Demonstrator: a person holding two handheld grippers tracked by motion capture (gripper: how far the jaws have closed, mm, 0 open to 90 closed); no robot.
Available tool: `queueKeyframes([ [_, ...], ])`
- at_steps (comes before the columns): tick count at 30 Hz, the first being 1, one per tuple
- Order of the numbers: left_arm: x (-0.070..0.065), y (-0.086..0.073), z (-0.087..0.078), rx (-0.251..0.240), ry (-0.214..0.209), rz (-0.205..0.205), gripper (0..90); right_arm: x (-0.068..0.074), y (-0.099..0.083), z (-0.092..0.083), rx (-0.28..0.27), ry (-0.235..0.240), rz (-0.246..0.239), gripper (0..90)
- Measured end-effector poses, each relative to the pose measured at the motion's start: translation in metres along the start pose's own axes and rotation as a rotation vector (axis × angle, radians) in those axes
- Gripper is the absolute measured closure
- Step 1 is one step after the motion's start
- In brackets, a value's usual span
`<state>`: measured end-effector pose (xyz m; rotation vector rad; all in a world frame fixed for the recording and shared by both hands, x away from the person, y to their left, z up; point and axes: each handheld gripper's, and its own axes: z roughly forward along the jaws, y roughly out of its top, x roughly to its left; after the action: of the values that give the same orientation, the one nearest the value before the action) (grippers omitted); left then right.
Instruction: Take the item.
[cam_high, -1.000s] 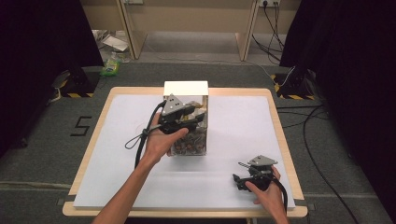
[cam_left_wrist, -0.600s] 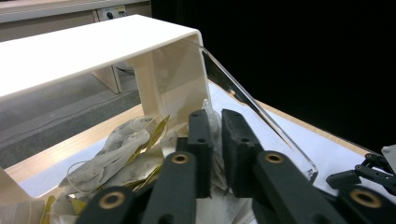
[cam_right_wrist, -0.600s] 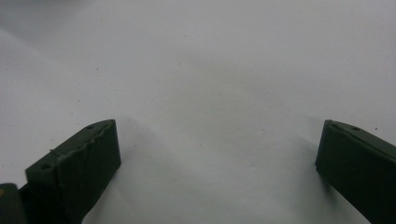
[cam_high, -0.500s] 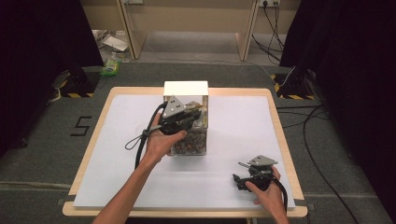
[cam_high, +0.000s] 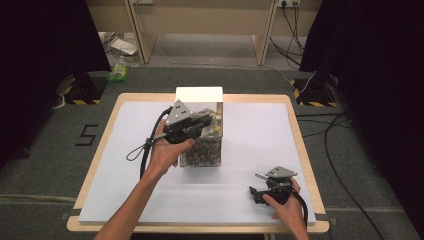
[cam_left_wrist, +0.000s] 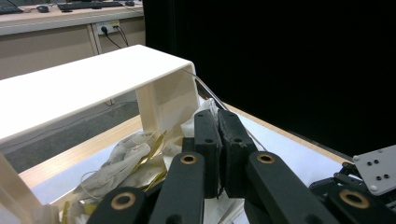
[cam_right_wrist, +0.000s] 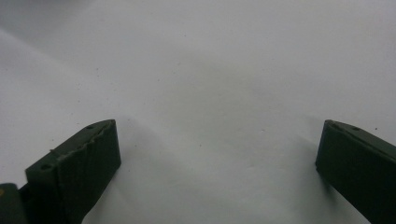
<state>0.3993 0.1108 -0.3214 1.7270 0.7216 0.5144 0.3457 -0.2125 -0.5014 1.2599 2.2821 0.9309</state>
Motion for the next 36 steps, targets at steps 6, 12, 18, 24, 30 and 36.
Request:
queueKeyframes([
  [6,0.002,0.003,-0.010,-0.008,-0.010,-0.003,86.6,0.000,0.000,0.000,0.000,0.000,0.000,0.5],
  [12,0.006,0.005,-0.017,-0.020,-0.015,-0.016,86.5,0.000,0.000,0.000,0.000,0.000,0.000,0.5],
  [18,0.012,0.011,-0.030,-0.044,-0.014,-0.020,86.5,0.000,0.000,0.000,0.000,0.000,0.000,0.5],
  [24,0.017,0.019,-0.043,-0.064,0.003,-0.010,86.5,0.000,0.000,0.000,0.000,-0.001,0.000,0.5],
  [30,0.026,0.025,-0.060,-0.088,0.007,-0.017,86.4,0.000,0.000,0.000,0.000,0.000,0.000,0.5],
  [36,0.037,0.030,-0.076,-0.103,0.021,-0.022,86.4,0.000,0.000,0.000,0.000,0.000,0.000,0.5],
])
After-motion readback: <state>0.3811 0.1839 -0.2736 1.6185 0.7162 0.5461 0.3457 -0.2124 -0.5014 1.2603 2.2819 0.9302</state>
